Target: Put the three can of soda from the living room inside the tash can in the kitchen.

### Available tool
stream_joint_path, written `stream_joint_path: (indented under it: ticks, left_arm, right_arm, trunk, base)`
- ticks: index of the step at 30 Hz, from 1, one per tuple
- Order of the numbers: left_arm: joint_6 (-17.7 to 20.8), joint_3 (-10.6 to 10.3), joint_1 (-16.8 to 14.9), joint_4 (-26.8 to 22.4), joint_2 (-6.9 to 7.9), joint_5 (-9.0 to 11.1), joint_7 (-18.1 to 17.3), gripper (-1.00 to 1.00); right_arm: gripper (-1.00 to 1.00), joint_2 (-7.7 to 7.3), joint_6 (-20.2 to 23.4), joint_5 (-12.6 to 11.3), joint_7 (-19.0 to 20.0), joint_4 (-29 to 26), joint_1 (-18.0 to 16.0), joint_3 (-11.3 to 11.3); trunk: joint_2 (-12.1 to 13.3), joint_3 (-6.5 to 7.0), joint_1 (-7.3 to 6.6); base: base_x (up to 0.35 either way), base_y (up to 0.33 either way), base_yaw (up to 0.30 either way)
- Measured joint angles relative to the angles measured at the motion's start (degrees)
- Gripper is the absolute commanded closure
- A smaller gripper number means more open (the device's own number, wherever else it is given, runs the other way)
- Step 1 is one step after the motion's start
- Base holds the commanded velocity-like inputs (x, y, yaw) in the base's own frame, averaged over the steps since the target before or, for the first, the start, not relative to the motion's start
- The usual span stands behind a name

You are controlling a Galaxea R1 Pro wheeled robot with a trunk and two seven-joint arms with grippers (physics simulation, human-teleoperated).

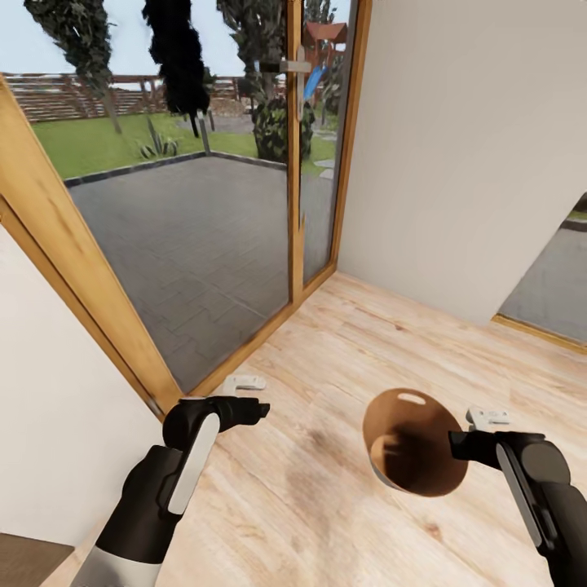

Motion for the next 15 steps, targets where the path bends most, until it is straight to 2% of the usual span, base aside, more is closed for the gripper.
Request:
stream_joint_path:
  ticks: [4,6,8,12,15]
  left_arm:
    - [0.0,0.0,-0.1,1.7,-0.10,-0.1,0.1,-1.00]
    - [0.0,0.0,-0.1,3.1,-0.15,-0.1,0.2,-1.00]
    - [0.0,0.0,-0.1,3.8,-0.15,-0.1,0.1,-1.00]
    - [0.0,0.0,-0.1,4.7,-0.20,-0.1,0.1,-1.00]
    - [0.0,-0.2,-0.1,5.0,-0.23,-0.1,0.2,-1.00]
  right_arm:
    - [1.00,-0.18,0.0,-0.7,-0.1,0.0,0.0,0.1]
    - [1.00,-0.27,0.0,-0.2,-0.3,0.1,0.0,0.2]
    - [1.00,-0.27,0.0,1.1,-0.4,0.2,0.1,0.2]
    - [1.00,-0.09,0.0,5.5,-0.4,0.2,0.1,0.2]
    - [1.00,0.02,0.0,6.2,-0.3,0.2,0.1,0.2]
  trunk:
    - [1.6,0.71,-0.88]
    - [2.4,1.07,-1.32]
    - [3.2,1.43,-1.76]
    - [4.8,2.15,-2.63]
    - [6.0,2.69,-3.29]
  base:
    - [0.000,0.000,0.000]
    - [0.000,0.000,0.000]
    - [0.000,0.000,0.000]
    - [0.000,0.000,0.000]
    - [0.000,0.000,0.000]
